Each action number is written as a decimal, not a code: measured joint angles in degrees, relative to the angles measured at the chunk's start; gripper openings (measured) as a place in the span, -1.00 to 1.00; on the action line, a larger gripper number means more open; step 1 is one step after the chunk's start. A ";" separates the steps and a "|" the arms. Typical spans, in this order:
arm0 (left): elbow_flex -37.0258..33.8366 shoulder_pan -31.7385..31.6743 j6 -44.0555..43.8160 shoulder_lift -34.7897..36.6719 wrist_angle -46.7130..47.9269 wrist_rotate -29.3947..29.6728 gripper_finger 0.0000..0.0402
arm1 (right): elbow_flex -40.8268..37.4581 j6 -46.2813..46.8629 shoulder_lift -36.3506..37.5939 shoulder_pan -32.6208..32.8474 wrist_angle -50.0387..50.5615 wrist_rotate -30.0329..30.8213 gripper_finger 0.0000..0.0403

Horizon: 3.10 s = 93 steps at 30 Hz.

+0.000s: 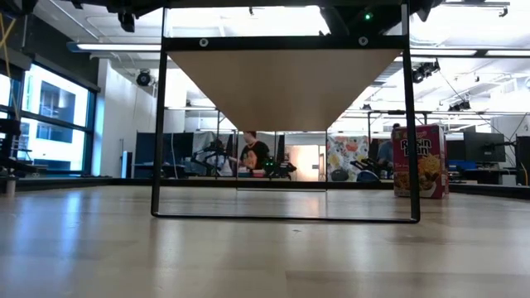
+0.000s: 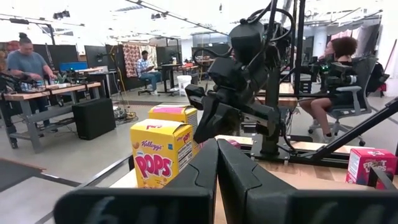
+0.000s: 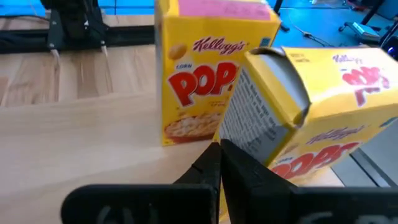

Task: Stack cereal on shelf
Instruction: Put the yellow cereal box on the shelf, then adjust the left yellow cereal box on the shelf

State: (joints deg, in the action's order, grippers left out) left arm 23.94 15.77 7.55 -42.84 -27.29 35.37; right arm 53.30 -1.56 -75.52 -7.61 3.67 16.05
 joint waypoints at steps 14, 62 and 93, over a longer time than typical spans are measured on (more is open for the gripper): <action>0.01 0.00 0.15 0.00 0.04 0.07 -1.00 | 0.00 5.04 -2.26 2.72 -4.88 -4.48 -1.00; 0.02 0.02 2.13 0.00 -0.84 1.34 -1.00 | 12.59 -40.07 -18.70 10.26 -9.00 13.95 -1.00; 0.02 0.00 2.55 -0.01 -0.81 1.34 -1.00 | 12.57 -35.97 -18.68 4.45 -10.39 14.16 -1.00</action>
State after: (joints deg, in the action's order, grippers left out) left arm 23.97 15.77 10.10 -42.85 -28.09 36.71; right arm 65.87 -37.54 -94.19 -3.16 -6.72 30.21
